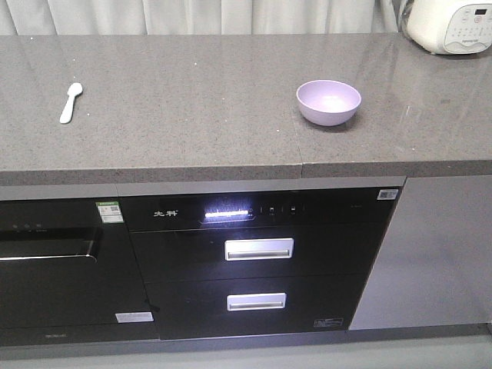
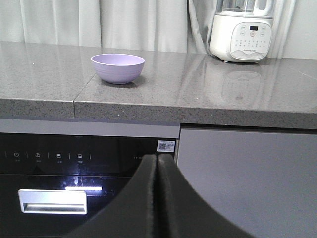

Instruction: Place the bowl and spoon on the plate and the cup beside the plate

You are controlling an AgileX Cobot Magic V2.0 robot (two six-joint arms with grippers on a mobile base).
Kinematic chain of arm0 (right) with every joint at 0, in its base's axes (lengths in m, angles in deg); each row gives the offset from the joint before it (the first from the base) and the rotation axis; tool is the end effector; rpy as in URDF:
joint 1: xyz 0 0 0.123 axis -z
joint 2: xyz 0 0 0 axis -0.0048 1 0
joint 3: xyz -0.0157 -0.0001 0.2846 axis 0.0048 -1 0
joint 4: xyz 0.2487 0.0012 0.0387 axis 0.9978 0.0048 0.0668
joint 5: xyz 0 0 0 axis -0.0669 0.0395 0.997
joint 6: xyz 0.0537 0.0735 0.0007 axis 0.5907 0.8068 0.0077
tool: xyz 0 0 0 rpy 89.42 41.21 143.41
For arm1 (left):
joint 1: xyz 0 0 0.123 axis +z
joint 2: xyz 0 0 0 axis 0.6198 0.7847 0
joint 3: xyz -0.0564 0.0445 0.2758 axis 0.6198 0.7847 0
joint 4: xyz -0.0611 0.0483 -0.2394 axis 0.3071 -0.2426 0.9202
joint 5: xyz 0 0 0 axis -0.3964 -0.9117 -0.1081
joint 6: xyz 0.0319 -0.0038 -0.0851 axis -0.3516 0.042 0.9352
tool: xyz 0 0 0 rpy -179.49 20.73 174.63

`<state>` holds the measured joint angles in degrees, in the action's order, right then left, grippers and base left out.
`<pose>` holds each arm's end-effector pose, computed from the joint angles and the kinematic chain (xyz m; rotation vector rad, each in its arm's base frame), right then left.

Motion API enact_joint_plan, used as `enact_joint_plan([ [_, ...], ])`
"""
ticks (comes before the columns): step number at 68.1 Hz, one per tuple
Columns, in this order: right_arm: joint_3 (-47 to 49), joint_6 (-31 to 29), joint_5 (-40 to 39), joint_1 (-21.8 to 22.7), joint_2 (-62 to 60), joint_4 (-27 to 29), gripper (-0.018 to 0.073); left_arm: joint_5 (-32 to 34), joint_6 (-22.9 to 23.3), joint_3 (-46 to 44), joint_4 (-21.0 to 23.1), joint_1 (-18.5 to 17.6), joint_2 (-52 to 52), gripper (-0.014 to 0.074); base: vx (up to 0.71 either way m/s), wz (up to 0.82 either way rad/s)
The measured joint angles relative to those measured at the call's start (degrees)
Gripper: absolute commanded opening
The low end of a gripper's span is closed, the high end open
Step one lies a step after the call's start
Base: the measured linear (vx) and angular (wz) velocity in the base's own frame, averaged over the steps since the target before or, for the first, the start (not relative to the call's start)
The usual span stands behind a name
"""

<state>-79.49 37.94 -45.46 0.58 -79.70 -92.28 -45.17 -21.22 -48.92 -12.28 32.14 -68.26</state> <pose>0.0565 -0.0013 0.1915 -0.0351 1.6415 -0.0581 0.0563 -0.0064 0.2001 0.0641 1.5525 -0.1104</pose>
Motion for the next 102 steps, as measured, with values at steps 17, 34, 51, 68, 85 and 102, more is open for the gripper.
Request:
enact_joint_plan([
  [17, 0.00, 0.00, 0.00, 0.00, 0.00, 0.00, -0.0003, 0.00, 0.00, 0.00, 0.00, 0.00, 0.00, -0.0006, 0.11, 0.03],
  [34, 0.00, 0.00, 0.00, 0.00, 0.00, 0.00, -0.0003, 0.00, 0.00, 0.00, 0.00, 0.00, 0.00, -0.0006, 0.12, 0.05],
  [51, 0.00, 0.00, 0.00, 0.00, 0.00, 0.00, -0.0003, 0.00, 0.00, 0.00, 0.00, 0.00, 0.00, -0.0006, 0.11, -0.01],
  [68, 0.00, 0.00, 0.06, 0.00, 0.00, 0.00, -0.0003, 0.00, 0.00, 0.00, 0.00, 0.00, 0.00, -0.0006, 0.09, -0.01],
  [85, 0.00, 0.00, 0.06, 0.00, 0.00, 0.00, -0.0003, 0.00, 0.00, 0.00, 0.00, 0.00, 0.00, -0.0006, 0.07, -0.01],
  [102, 0.00, 0.00, 0.00, 0.00, 0.00, 0.00, -0.0003, 0.00, 0.00, 0.00, 0.00, 0.00, 0.00, -0.0006, 0.07, 0.01],
])
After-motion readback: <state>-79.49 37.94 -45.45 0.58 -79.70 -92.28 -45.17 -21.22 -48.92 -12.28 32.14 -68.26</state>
